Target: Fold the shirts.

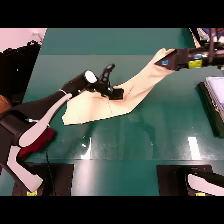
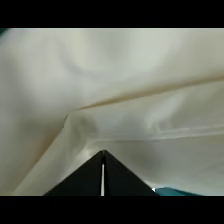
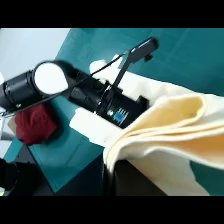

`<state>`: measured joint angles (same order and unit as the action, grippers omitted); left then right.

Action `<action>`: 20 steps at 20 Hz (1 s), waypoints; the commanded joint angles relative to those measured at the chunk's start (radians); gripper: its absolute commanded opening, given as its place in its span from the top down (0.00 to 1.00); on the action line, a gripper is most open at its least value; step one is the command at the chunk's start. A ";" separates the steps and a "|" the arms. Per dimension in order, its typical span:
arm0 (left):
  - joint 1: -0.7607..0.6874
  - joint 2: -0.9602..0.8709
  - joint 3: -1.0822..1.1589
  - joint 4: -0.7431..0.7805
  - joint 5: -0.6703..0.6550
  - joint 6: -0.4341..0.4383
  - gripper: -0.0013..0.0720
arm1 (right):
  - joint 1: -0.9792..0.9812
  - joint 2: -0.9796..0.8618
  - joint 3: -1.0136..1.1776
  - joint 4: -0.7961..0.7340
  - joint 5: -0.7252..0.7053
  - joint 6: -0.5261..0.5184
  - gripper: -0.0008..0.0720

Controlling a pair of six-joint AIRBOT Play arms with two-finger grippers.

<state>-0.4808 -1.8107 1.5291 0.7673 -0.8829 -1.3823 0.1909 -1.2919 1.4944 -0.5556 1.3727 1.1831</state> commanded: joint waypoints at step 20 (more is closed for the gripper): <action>0.612 0.498 0.196 0.348 -0.446 0.002 0.95 | 0.694 -0.658 0.503 -0.013 -0.221 -0.004 0.62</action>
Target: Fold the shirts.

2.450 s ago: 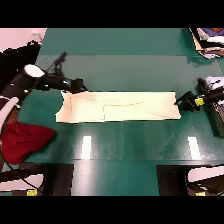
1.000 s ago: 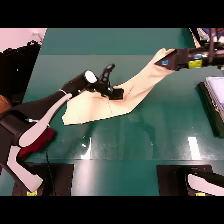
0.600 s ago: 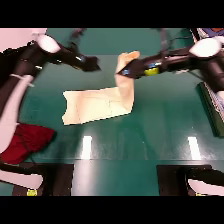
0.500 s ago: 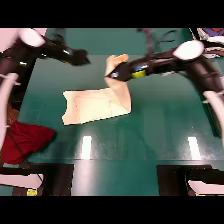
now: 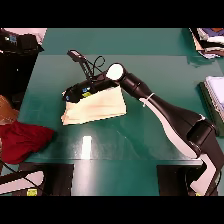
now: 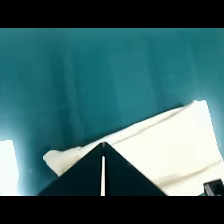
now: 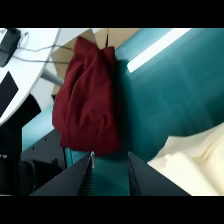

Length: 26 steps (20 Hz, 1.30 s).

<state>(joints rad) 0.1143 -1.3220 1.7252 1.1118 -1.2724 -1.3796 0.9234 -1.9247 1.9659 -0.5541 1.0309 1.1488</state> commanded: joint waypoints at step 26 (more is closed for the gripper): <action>0.016 0.003 -0.060 -0.058 -0.035 0.000 0.95 | -0.343 -0.057 -0.389 -0.033 0.074 0.111 0.34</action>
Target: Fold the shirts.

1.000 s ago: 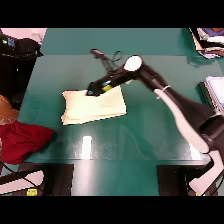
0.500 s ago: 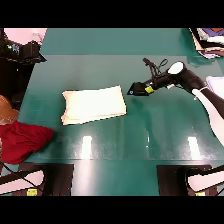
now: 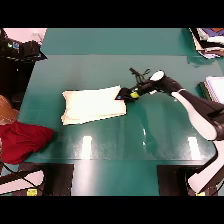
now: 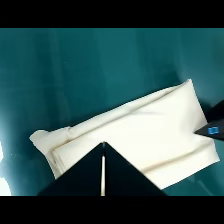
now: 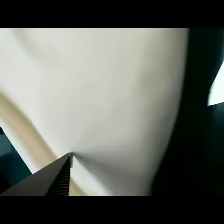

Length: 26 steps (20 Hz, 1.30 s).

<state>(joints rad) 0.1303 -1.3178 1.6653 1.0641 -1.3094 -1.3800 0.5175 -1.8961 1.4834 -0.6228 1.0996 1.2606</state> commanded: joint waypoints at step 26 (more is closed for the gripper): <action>-0.546 0.000 0.000 -0.098 0.322 -0.001 0.95 | -1.138 0.260 0.281 -0.284 -0.005 -0.001 0.97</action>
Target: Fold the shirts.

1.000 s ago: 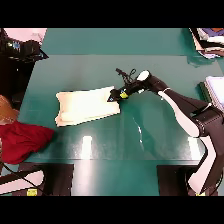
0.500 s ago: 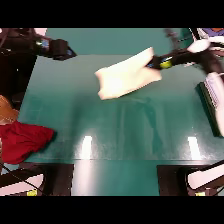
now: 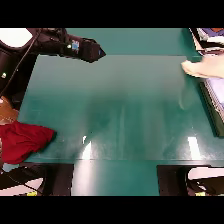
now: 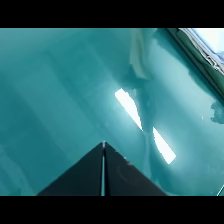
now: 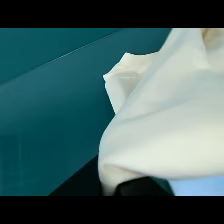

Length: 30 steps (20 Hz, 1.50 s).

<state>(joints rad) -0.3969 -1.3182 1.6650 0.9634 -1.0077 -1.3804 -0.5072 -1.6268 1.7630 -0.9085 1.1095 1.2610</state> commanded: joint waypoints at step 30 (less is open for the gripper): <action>-0.019 -0.001 0.000 0.059 -0.031 0.001 0.95 | -0.505 0.463 -0.511 -0.344 0.226 -0.003 0.24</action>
<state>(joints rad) -0.4156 -1.3182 1.6650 1.0199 -1.0260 -1.3800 -0.9749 -1.1915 1.3247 -1.1690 1.3258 1.2518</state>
